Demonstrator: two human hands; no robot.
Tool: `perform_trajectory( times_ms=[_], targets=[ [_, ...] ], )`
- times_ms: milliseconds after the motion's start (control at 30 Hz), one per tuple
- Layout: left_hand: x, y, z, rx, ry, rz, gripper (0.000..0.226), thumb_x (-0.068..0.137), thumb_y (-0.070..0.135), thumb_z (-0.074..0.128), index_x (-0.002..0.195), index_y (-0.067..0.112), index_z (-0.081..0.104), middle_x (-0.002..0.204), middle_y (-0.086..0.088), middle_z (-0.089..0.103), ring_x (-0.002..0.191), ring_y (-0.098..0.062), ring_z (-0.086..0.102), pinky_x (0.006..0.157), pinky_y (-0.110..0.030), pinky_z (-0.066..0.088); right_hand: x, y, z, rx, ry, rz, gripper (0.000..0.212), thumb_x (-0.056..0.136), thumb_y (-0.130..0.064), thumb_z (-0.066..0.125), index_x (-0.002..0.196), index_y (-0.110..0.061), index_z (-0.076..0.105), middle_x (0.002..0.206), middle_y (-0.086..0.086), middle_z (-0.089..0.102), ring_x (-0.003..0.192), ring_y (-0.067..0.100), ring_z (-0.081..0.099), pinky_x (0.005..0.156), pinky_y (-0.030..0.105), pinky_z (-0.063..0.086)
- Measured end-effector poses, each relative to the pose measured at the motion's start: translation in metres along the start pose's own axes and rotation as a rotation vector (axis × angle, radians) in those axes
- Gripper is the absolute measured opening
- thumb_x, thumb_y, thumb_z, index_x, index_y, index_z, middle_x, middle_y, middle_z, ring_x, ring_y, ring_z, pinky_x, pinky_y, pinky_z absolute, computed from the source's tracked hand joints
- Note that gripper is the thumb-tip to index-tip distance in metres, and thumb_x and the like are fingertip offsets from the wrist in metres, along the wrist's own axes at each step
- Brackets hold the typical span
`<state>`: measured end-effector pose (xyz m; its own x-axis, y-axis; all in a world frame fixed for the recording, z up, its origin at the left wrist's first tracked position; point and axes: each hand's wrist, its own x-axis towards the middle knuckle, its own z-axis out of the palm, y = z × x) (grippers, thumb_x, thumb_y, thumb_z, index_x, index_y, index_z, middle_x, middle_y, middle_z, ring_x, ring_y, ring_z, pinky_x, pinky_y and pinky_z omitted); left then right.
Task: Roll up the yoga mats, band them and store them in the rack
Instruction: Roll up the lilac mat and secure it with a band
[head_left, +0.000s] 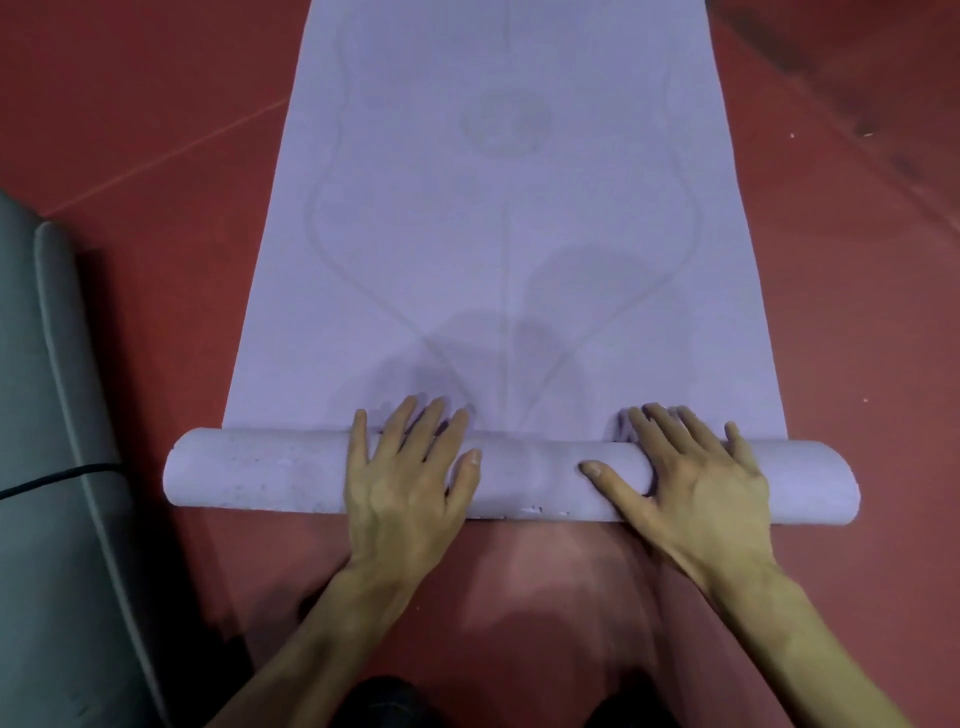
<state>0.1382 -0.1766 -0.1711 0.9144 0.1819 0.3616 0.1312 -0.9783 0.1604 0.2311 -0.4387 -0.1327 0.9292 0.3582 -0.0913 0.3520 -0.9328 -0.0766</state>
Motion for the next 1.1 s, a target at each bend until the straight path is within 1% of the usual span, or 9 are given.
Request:
perform_trajectory(
  times_ms=[167, 333, 400, 467, 533, 733, 933, 1033, 1100],
  targets=[
    [0.002, 0.002, 0.001, 0.016, 0.023, -0.003, 0.038, 0.107, 0.038, 0.052, 0.129, 0.016, 0.074, 0.135, -0.005, 0.07, 0.131, -0.028, 0.063, 0.114, -0.065, 0.035, -0.012, 0.02, 0.001, 0.046, 0.082, -0.116, 0.091, 0.089, -0.085, 0.042, 0.145, -0.016, 0.06, 0.153, 0.006, 0.056, 0.146, 0.03, 0.047, 0.123, 0.062, 0.023],
    [0.001, 0.0, 0.002, 0.015, 0.061, 0.024, 0.033, 0.105, 0.034, 0.058, 0.127, 0.016, 0.075, 0.132, -0.006, 0.071, 0.127, -0.03, 0.065, 0.112, -0.065, 0.038, -0.026, 0.074, -0.011, -0.005, 0.07, -0.138, 0.096, 0.078, -0.089, 0.056, 0.14, -0.017, 0.064, 0.142, 0.001, 0.064, 0.132, 0.027, 0.059, 0.119, 0.058, 0.032],
    [0.001, -0.001, 0.002, 0.01, 0.056, 0.021, 0.033, 0.105, 0.033, 0.058, 0.127, 0.016, 0.075, 0.133, -0.007, 0.071, 0.128, -0.031, 0.065, 0.113, -0.065, 0.036, -0.027, 0.095, -0.019, -0.031, 0.046, -0.109, 0.093, 0.074, -0.088, 0.062, 0.138, -0.021, 0.065, 0.137, -0.003, 0.066, 0.127, 0.026, 0.063, 0.113, 0.055, 0.04],
    [0.0, -0.001, 0.001, 0.005, 0.037, 0.014, 0.035, 0.105, 0.034, 0.056, 0.128, 0.016, 0.075, 0.134, -0.007, 0.07, 0.128, -0.031, 0.064, 0.115, -0.065, 0.034, -0.027, 0.107, -0.024, -0.036, 0.016, -0.07, 0.09, 0.071, -0.088, 0.064, 0.137, -0.027, 0.064, 0.135, -0.008, 0.066, 0.124, 0.023, 0.063, 0.098, 0.047, 0.05],
    [0.001, 0.0, 0.001, 0.002, 0.023, 0.012, 0.036, 0.106, 0.035, 0.054, 0.128, 0.016, 0.075, 0.135, -0.007, 0.07, 0.129, -0.032, 0.064, 0.116, -0.064, 0.033, -0.024, 0.113, -0.026, -0.04, -0.003, -0.063, 0.088, 0.07, -0.088, 0.062, 0.136, -0.03, 0.063, 0.133, -0.011, 0.065, 0.122, 0.022, 0.063, 0.089, 0.042, 0.05],
    [-0.003, 0.003, -0.002, 0.003, 0.003, -0.006, 0.037, 0.106, 0.034, 0.052, 0.129, 0.015, 0.074, 0.136, -0.007, 0.069, 0.131, -0.032, 0.062, 0.117, -0.065, 0.032, -0.028, 0.12, -0.014, -0.073, 0.05, -0.121, 0.08, 0.081, -0.083, 0.061, 0.134, -0.023, 0.066, 0.127, -0.004, 0.068, 0.117, 0.031, 0.063, 0.109, 0.054, 0.043],
    [-0.011, 0.006, -0.01, 0.017, -0.061, -0.023, 0.043, 0.105, 0.037, 0.048, 0.134, 0.015, 0.07, 0.141, -0.009, 0.066, 0.134, -0.034, 0.059, 0.121, -0.063, 0.027, -0.045, 0.116, -0.008, -0.124, 0.151, -0.098, 0.062, 0.092, -0.064, 0.055, 0.126, -0.014, 0.071, 0.113, 0.003, 0.072, 0.104, 0.036, 0.067, 0.117, 0.062, 0.032],
    [-0.011, 0.007, -0.011, 0.028, -0.064, -0.023, 0.044, 0.105, 0.038, 0.048, 0.135, 0.014, 0.07, 0.14, -0.009, 0.066, 0.134, -0.034, 0.059, 0.121, -0.063, 0.027, -0.044, 0.117, -0.007, -0.064, 0.137, -0.131, 0.075, 0.089, -0.071, 0.058, 0.137, -0.014, 0.065, 0.132, 0.004, 0.067, 0.121, 0.034, 0.063, 0.121, 0.066, 0.025],
    [-0.008, 0.007, -0.01, 0.029, -0.052, -0.022, 0.042, 0.105, 0.036, 0.05, 0.132, 0.013, 0.071, 0.139, -0.009, 0.067, 0.133, -0.033, 0.06, 0.119, -0.063, 0.029, -0.037, 0.118, -0.012, -0.034, 0.092, -0.174, 0.09, 0.086, -0.077, 0.055, 0.148, -0.013, 0.055, 0.151, 0.006, 0.056, 0.14, 0.033, 0.052, 0.123, 0.068, 0.016]
  ],
)
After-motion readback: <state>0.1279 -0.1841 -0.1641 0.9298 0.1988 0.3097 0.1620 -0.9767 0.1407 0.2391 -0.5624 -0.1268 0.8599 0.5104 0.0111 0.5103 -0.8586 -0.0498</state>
